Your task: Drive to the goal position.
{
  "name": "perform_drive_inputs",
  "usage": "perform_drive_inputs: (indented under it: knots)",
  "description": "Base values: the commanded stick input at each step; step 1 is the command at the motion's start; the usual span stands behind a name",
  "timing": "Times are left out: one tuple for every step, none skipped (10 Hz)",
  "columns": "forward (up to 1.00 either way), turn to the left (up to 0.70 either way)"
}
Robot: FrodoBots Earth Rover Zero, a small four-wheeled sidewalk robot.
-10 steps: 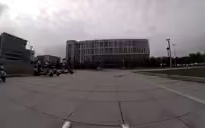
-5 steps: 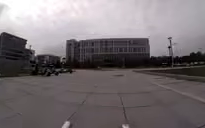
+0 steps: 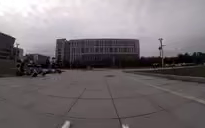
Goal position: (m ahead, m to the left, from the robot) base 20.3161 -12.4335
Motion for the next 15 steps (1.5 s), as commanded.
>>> perform_drive_inputs:
  knots:
    - [0.70,0.00]
    - [0.70,0.00]
    - [0.59,0.00]
    - [0.00,0.00]
    - [0.00,0.00]
    - [0.00,0.00]
    - [0.00,0.00]
    - [0.00,0.00]
    - [0.00,0.00]
    - [0.00,0.00]
    - [0.00,0.00]
    - [0.00,0.00]
    - [0.02,0.00]
    - [0.40,0.00]
    - [0.70,0.00]
